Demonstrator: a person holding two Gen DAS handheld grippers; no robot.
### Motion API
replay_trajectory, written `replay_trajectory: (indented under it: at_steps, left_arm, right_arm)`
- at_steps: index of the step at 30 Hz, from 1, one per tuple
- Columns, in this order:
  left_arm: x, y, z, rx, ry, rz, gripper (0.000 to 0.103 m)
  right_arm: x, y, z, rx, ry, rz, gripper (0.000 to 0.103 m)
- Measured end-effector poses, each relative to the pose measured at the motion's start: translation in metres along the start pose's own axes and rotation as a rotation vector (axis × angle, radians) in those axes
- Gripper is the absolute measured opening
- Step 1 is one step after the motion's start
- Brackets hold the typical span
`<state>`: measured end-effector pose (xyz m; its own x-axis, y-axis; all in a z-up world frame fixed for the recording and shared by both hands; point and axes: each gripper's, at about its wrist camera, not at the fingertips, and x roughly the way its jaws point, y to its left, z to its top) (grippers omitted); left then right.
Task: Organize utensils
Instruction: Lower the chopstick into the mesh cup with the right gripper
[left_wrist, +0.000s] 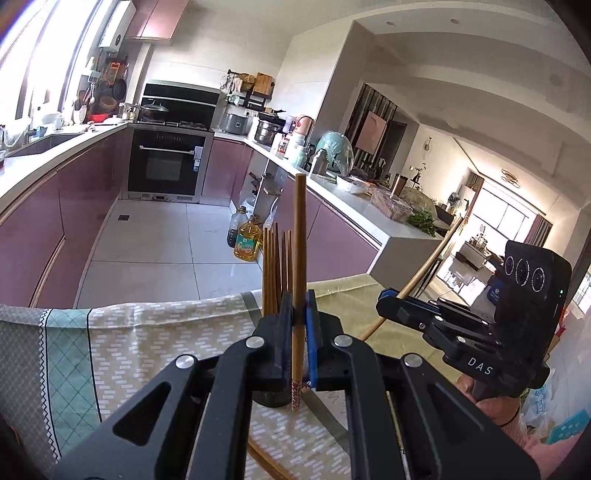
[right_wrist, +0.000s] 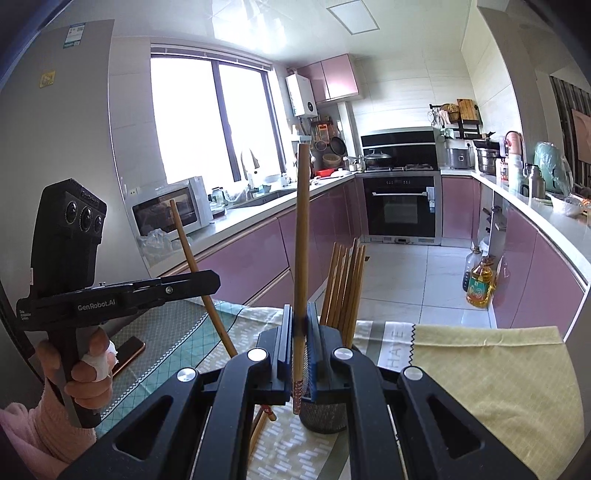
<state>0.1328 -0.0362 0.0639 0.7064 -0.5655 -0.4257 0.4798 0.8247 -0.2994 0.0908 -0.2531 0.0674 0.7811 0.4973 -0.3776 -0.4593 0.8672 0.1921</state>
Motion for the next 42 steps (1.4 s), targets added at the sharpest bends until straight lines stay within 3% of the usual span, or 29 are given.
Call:
replay_trajectory:
  at_steps: [10, 19, 42]
  left_arm:
    - [0.004, -0.008, 0.026, 0.014, -0.053, 0.002, 0.007]
    - [0.012, -0.007, 0.031, 0.022, -0.074, 0.033, 0.007]
    - [0.043, -0.012, 0.018, 0.105, 0.044, 0.135, 0.007]
  right_arm:
    - [-0.004, 0.001, 0.014, -0.013, -0.051, -0.01, 0.006]
    - [0.004, -0.001, 0.019, -0.014, -0.065, -0.023, 0.006]
    - [0.039, -0.01, 0.004, 0.025, 0.033, -0.055, 0.006]
